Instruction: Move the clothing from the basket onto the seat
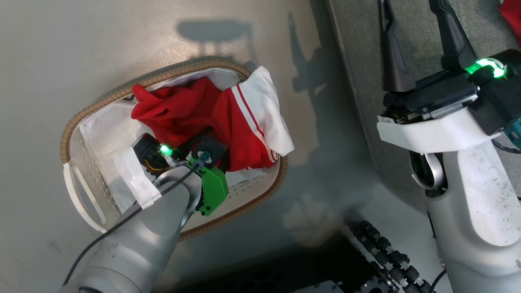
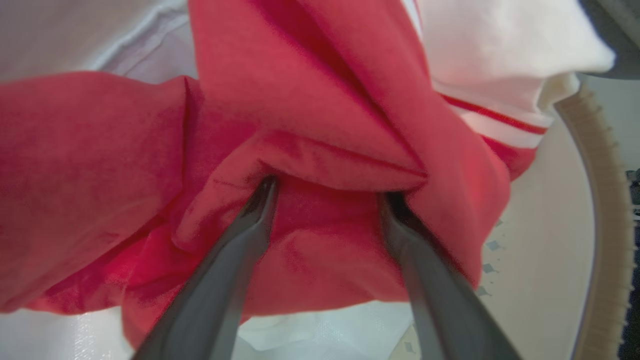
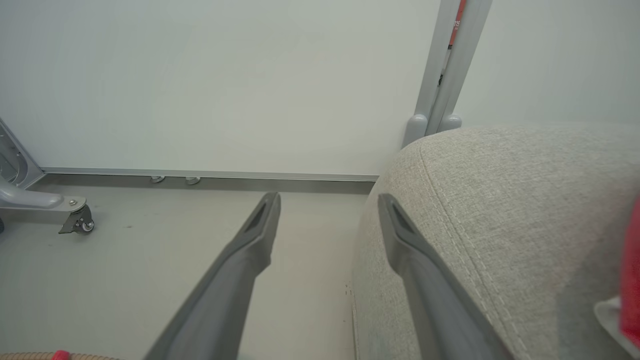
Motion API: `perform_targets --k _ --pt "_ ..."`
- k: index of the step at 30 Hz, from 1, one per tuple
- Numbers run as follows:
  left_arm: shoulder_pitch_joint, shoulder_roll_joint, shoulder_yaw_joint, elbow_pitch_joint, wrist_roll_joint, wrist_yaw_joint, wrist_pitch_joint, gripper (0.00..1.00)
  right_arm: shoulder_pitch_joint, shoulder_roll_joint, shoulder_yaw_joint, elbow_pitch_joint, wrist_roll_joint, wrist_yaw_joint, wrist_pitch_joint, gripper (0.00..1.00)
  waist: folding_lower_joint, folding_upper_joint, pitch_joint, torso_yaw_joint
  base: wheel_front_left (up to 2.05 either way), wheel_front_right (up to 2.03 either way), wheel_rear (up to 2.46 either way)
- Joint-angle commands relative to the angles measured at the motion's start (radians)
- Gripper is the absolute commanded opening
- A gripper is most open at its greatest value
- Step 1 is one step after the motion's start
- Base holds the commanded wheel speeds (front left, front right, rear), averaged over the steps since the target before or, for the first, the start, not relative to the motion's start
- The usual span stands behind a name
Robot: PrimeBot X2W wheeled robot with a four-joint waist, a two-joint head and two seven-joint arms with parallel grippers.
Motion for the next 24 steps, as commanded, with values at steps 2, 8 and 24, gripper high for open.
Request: perform_targets --k 2,8,24 --pt "-0.042 0.010 -0.012 0.028 0.004 -0.004 0.000 1.00 -0.012 -0.001 0.002 -0.012 -0.004 -0.001 -0.002 1.00 -0.0002 0.0000 0.028 -0.004 0.00 0.00 0.00" --pt "-0.097 0.006 -0.043 0.083 -0.004 -0.003 0.000 1.00 -0.027 0.001 0.003 -0.026 -0.010 -0.001 -0.002 1.00 -0.0002 0.0000 0.056 -0.005 0.00 0.00 0.00" --pt "-0.055 0.001 -0.109 0.068 -0.144 -0.003 -0.002 0.00 -0.023 -0.009 0.018 0.022 -0.017 -0.001 -0.002 1.00 -0.0002 0.0000 -0.024 0.026 0.00 0.00 0.00"
